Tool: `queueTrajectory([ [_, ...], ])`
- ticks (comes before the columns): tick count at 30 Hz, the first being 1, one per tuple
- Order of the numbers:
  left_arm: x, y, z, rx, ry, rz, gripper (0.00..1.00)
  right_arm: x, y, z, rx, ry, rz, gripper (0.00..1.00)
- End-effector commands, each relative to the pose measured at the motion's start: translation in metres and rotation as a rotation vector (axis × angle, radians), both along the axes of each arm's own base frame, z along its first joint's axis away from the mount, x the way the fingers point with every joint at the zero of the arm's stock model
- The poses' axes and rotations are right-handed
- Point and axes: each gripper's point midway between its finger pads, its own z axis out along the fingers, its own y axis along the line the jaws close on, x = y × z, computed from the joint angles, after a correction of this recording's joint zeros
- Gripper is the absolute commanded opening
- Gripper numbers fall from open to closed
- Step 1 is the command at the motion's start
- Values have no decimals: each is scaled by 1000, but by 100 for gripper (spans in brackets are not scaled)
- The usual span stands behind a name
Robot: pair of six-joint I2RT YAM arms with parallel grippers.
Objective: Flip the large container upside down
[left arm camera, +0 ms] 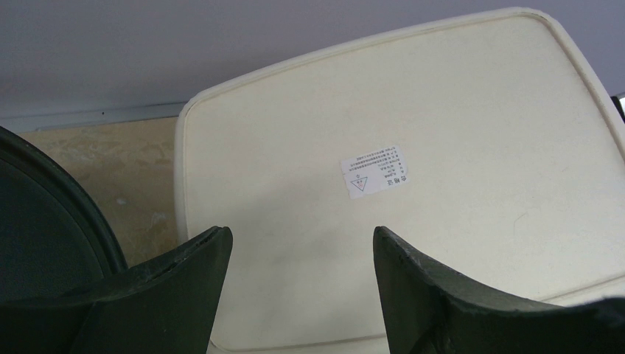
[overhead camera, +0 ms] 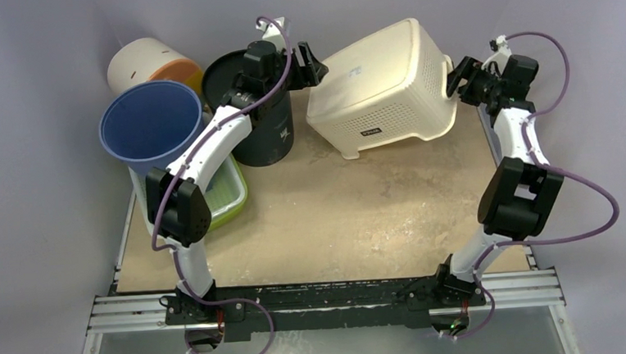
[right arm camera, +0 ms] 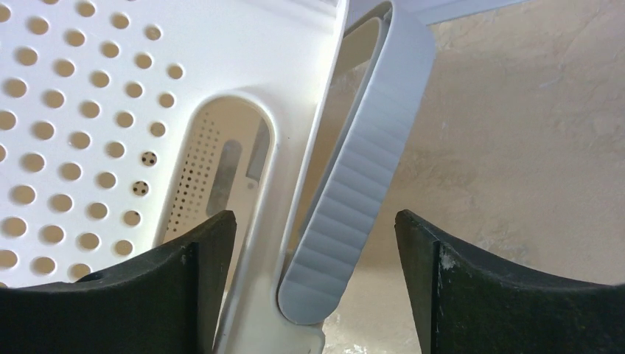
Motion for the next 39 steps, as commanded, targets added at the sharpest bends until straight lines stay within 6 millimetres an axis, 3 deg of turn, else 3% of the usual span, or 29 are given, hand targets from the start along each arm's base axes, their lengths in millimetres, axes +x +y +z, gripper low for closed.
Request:
queueTrajectory([
  [1, 1, -4, 48, -84, -101, -19, 70, 7, -12, 64, -57, -215, -45, 82],
  [4, 1, -5, 44, -78, -91, -19, 71, 18, -23, 63, -56, -226, -80, 82],
  [8, -1, -1, 37, -61, -77, -7, 71, 26, -15, 73, 2, -238, -22, 100],
  [11, -2, 2, 40, -47, -86, 3, 71, 22, -19, 84, -34, -232, -40, 100],
  [17, 0, 1, 37, -49, -80, 0, 72, 19, -31, 70, -84, -167, -104, 100],
  [24, -2, 3, 37, -35, -85, 5, 72, 9, -74, 55, -236, -51, -310, 98],
  [27, -1, 2, 36, -39, -85, 2, 73, 9, -80, 37, -245, -13, -335, 97],
  [34, -2, 4, 34, -27, -83, 9, 73, 11, -78, -33, -229, 115, -289, 96],
  [39, -2, 5, 33, -21, -79, 13, 73, 13, -80, -46, -237, 144, -281, 95],
])
